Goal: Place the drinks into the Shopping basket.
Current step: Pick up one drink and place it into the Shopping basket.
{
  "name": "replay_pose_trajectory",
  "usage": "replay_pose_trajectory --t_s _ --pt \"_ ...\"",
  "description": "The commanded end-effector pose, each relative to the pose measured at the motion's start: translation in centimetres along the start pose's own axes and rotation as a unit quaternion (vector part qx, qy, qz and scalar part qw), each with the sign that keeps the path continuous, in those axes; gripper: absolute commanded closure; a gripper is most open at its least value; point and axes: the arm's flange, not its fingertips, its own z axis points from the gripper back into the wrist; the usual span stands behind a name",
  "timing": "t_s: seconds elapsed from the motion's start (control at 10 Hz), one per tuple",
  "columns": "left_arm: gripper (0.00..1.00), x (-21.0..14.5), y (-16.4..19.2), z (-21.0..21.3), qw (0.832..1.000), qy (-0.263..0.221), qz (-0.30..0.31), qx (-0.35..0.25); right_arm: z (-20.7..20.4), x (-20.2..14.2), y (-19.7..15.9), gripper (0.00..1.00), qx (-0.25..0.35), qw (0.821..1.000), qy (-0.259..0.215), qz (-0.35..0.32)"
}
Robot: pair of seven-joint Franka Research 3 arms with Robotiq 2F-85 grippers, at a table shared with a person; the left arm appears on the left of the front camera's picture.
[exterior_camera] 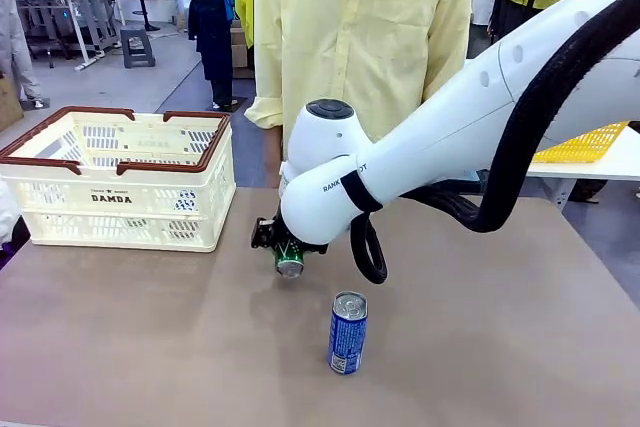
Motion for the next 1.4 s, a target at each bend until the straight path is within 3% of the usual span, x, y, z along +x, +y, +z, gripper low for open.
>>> replay_pose_trajectory --t_s 0.0,0.4,0.5,0.6,0.7,1.3 --pt "0.00 -0.11 -0.27 -0.04 1.000 -0.001 0.002 -0.004 0.45 -0.56 -1.61 1.00 0.015 0.999 0.023 0.027" --pt "0.00 -0.11 -0.27 -0.04 1.000 -0.001 0.002 -0.004 -0.23 -0.60 -1.90 1.00 0.012 0.999 0.031 0.039" --pt "0.00 -0.11 -0.27 -0.04 1.000 -0.001 0.002 -0.004 -0.24 -0.61 -2.04 0.74 0.012 0.999 0.033 0.040" --pt "0.00 -0.11 -0.27 -0.04 1.000 -0.001 0.002 -0.004 -0.31 -0.55 -2.04 0.20 0.013 0.999 0.037 0.037" --pt "0.00 -0.11 -0.27 -0.04 1.000 -0.001 0.002 -0.004 -0.31 -0.61 -2.05 0.00 0.011 0.999 0.037 0.038" --pt "0.00 -0.11 -0.27 -0.04 1.000 -0.001 0.002 -0.004 0.00 -0.50 -2.05 0.00 0.008 0.999 0.026 0.039"
